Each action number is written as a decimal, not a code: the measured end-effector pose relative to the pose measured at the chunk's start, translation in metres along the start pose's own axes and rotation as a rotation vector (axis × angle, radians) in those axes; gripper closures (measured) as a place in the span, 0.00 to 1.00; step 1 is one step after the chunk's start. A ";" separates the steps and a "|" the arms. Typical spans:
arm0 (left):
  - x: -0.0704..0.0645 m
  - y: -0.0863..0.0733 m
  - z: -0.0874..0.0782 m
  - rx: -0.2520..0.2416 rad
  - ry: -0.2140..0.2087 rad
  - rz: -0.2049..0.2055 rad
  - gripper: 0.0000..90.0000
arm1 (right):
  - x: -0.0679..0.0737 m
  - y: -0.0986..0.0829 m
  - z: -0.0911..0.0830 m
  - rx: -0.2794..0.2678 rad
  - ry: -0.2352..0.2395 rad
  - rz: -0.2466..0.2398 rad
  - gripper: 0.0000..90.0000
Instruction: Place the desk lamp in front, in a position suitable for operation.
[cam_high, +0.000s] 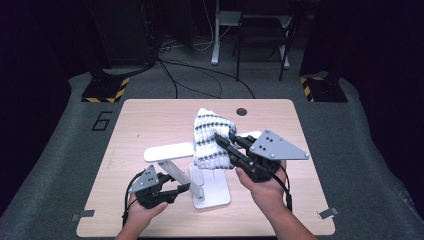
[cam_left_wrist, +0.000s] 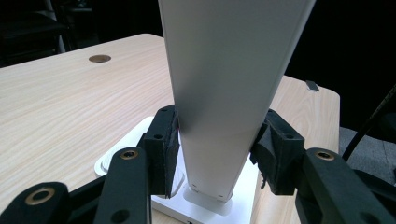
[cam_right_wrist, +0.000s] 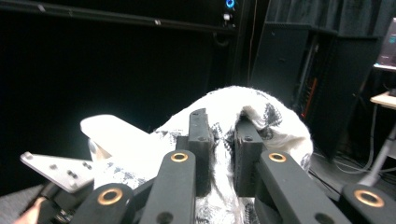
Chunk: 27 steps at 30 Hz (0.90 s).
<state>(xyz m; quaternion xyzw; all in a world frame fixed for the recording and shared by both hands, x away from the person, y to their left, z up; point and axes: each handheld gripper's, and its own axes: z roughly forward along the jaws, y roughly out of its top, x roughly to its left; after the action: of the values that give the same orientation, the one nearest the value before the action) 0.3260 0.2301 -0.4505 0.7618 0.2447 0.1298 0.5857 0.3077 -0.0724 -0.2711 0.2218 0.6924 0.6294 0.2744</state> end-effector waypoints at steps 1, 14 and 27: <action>0.000 0.000 0.000 0.000 0.000 0.000 0.59 | 0.001 -0.001 0.001 0.010 -0.008 -0.008 0.90; 0.000 0.000 0.000 0.002 0.002 0.000 0.59 | 0.016 -0.007 0.014 0.047 -0.024 -0.078 0.90; -0.001 0.000 0.001 0.000 0.007 0.002 0.59 | 0.000 -0.009 -0.003 0.078 -0.088 -0.081 0.90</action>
<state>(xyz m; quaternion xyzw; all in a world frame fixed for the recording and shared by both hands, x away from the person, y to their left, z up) 0.3255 0.2287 -0.4502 0.7614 0.2460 0.1331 0.5848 0.3064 -0.0755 -0.2795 0.2314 0.7120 0.5799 0.3212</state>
